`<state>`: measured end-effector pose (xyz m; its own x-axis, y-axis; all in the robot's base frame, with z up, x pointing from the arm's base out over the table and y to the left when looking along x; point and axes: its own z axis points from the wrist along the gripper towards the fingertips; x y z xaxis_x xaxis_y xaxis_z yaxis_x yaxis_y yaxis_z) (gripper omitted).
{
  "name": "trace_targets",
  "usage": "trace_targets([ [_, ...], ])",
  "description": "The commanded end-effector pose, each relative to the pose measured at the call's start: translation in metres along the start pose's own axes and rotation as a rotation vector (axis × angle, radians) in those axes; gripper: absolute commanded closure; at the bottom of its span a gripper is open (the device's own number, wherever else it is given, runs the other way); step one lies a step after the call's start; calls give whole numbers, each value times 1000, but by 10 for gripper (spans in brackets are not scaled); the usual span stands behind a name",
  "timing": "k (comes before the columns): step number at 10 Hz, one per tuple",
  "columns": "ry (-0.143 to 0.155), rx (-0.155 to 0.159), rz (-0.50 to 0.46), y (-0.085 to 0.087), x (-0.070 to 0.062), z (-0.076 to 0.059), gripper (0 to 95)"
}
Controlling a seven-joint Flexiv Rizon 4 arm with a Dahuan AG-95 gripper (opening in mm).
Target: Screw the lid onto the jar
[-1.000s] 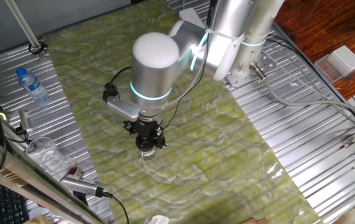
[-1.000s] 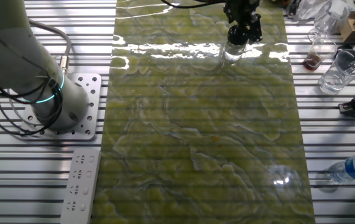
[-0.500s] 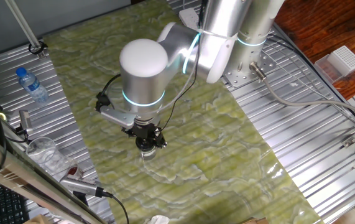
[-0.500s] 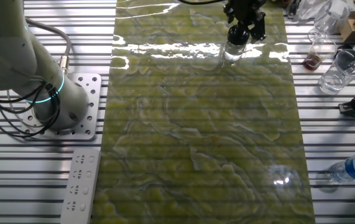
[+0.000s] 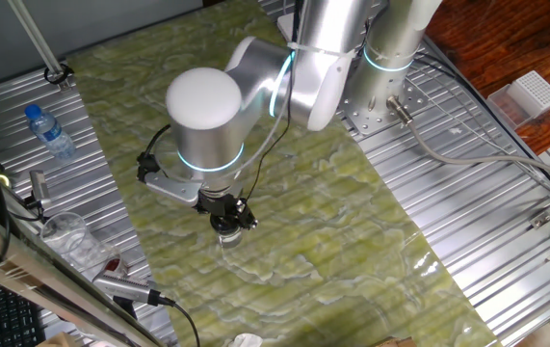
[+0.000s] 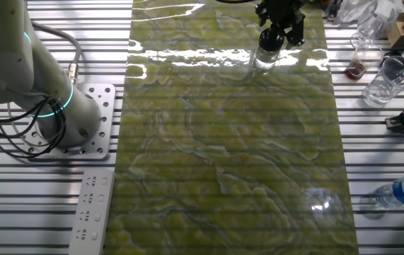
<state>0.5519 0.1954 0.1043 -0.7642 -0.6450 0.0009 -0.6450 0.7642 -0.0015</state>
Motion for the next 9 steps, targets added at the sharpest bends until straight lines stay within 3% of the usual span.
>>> trace_targets([
  [1, 8, -2, -11, -1, 0, 2, 0],
  [7, 10, -9, -22, -1, 0, 5, 0],
  [8, 9, -10, -25, -1, 0, 6, 190],
  [9, 7, -9, -28, -1, 0, 6, 190],
])
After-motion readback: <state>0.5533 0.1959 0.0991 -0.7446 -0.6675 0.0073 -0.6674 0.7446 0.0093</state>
